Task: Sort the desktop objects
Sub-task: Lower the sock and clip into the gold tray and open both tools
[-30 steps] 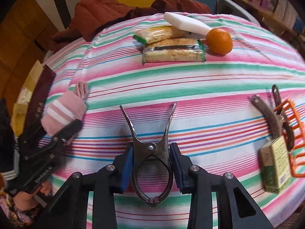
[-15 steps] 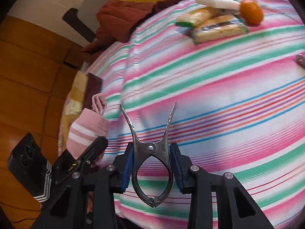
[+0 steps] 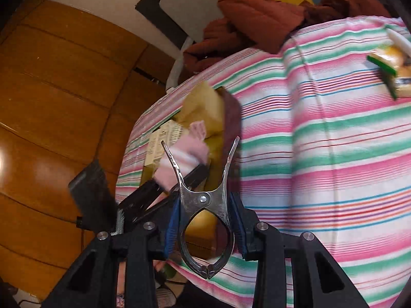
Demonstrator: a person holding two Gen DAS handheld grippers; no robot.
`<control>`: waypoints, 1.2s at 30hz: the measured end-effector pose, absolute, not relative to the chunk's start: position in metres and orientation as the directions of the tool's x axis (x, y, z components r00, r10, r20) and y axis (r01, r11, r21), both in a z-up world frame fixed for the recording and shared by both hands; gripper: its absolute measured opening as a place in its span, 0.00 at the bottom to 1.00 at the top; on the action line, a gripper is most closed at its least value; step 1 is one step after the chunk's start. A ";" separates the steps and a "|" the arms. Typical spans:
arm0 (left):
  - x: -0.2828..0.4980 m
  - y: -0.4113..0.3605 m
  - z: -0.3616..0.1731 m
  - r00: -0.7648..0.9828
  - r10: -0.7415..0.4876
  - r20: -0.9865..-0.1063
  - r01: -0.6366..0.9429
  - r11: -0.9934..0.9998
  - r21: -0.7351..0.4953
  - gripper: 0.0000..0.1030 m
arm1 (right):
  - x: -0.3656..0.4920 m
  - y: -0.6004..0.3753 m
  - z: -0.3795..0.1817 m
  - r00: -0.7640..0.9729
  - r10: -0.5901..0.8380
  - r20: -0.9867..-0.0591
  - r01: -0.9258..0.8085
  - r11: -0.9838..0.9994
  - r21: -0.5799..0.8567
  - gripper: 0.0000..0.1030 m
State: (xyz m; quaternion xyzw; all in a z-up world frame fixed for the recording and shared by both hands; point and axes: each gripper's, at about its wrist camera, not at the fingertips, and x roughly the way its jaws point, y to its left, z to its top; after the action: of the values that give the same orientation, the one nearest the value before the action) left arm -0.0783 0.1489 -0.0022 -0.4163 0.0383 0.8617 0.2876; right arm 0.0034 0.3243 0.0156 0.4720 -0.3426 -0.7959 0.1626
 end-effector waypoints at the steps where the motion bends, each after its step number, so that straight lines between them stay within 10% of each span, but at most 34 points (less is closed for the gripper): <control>1: -0.085 0.149 -0.001 -0.476 0.475 -0.740 -0.532 -0.826 -0.188 0.33 | 0.002 0.321 0.016 -0.498 -0.587 -0.638 -0.062 -0.710 0.702 0.37; 13: -0.123 0.122 0.034 -0.415 0.609 -0.677 -0.467 -0.780 -0.416 0.65 | -0.016 0.298 0.003 -0.481 -0.620 -0.619 -0.095 -0.665 0.740 0.36; 18: -0.118 0.102 0.044 -0.477 0.591 -0.651 -0.411 -0.804 -0.428 0.66 | -0.034 0.276 -0.003 -0.462 -0.577 -0.673 -0.062 -0.736 0.674 0.38; 22: -0.103 0.086 0.047 -0.539 0.539 -0.647 -0.380 -0.841 -0.384 0.66 | -0.026 0.273 0.002 -0.502 -0.484 -0.717 -0.048 -0.812 0.582 0.61; 36: -0.047 0.066 0.005 -0.550 0.387 -0.740 -0.244 -0.922 -0.301 0.62 | 0.014 0.296 0.010 -0.535 -0.439 -0.722 -0.086 -0.822 0.563 0.64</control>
State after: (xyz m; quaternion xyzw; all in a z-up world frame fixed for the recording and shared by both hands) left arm -0.0467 0.0665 0.0054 -0.4386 -0.0816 0.8767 0.1802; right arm 0.0136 0.2964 0.0100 0.4704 -0.2789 -0.8304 0.1063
